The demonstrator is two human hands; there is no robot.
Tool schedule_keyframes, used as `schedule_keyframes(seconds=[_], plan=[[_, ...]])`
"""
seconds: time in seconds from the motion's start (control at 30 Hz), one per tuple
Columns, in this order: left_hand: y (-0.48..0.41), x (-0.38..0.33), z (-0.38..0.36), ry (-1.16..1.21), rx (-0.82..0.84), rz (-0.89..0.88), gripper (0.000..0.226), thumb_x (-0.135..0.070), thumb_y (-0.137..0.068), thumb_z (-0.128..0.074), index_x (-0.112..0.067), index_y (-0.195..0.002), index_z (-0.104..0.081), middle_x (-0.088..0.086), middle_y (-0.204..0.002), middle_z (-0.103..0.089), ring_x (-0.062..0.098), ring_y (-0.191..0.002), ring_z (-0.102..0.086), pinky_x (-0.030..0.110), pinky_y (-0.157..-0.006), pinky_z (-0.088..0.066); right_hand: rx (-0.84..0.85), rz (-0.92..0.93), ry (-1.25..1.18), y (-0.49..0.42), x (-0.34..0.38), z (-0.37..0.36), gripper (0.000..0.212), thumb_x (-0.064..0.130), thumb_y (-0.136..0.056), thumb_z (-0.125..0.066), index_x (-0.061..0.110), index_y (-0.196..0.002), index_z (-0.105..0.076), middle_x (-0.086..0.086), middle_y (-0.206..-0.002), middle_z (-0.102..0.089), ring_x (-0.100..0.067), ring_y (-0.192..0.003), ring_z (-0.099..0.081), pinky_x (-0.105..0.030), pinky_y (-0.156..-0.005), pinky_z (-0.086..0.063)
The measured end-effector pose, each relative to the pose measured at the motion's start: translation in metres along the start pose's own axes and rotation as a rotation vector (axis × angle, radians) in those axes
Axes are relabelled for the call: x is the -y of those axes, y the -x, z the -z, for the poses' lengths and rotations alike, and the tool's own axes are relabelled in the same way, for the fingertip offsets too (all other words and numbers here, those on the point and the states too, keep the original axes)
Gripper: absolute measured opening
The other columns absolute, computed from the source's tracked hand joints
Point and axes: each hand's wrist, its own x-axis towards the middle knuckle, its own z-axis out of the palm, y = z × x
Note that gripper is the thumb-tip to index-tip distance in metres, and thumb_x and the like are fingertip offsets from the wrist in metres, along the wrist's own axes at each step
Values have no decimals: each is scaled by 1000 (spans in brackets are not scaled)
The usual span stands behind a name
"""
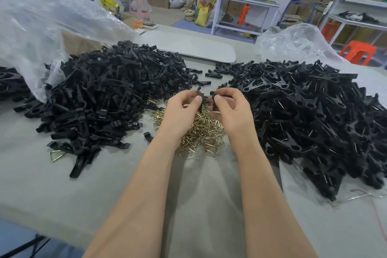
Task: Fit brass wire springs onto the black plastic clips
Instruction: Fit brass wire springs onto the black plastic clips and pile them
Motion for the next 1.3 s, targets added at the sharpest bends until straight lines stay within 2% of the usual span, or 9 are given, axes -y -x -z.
schedule_keyframes(seconds=[0.1,0.23,0.57,0.73,0.83,0.97,1.1,1.2,1.3], plan=[[1,-1,0,-4,11,-11,18,-16,-94,-57,-33,-91,-61,-11,-90,-64,7,-88,-60,39,-95,-50,-8,48,99,0,-3,2,23,1,-91,-55,22,-99,-48,-7,-97,-66,-6,-72,-64,-26,-79,-56],[1,-2,0,-9,8,-31,18,-15,-94,-57,-32,-93,-62,-11,-90,-64,6,-87,-59,38,-94,-51,39,83,211,1,-1,1,24,0,-90,-57,19,-104,-53,12,-92,-63,-15,-95,-66,-25,-90,-51],[1,-1,1,-22,11,-47,19,-17,-93,-58,-36,-91,-62,-7,-95,-66,11,-92,-60,39,-95,-50,-61,136,274,1,-1,1,21,2,-90,-59,10,-108,-65,5,-93,-66,-1,-87,-62,-13,-83,-50],[0,2,3,-7,35,-56,17,-17,-92,-60,-33,-91,-64,-6,-89,-67,9,-86,-62,34,-88,-53,-20,123,263,2,-1,-1,19,2,-89,-60,11,-103,-68,10,-87,-68,0,-83,-65,-17,-83,-52],[-1,1,5,165,85,7,12,-14,-88,-65,-23,-95,-65,-10,-75,-70,7,-79,-65,32,-83,-53,-21,56,163,1,1,1,18,2,-91,-58,12,-101,-69,-1,-91,-71,-12,-88,-67,-24,-85,-53],[-1,-2,11,427,275,98,34,-22,-77,-71,-24,-110,-62,-8,-81,-70,8,-84,-66,25,-79,-54,176,-98,-232,3,8,8,26,-4,-93,-48,11,-89,-69,-1,-78,-72,-9,-73,-65,-21,-71,-53],[1,-5,12,478,322,106,25,-24,-72,-69,-20,-96,-70,-7,-80,-69,6,-81,-65,19,-73,-52,120,-229,-372,2,10,3,13,-3,-92,-52,2,-100,-60,-11,-90,-67,-14,-77,-65,-21,-69,-55],[-4,-5,16,660,94,161,15,-12,-80,-67,-8,-95,-66,-3,-77,-69,7,-80,-65,17,-77,-52,-65,-144,132,1,3,3,20,11,-89,-64,9,-107,-55,-6,-97,-67,-17,-89,-66,-32,-83,-55],[-9,-6,25,1037,-138,284,13,-8,-85,-65,1,-95,-64,9,-91,-71,13,-90,-69,16,-71,-55,94,-63,817,5,-2,5,38,34,-83,-70,19,-116,-59,5,-105,-61,-11,-94,-57,-29,-85,-46]])
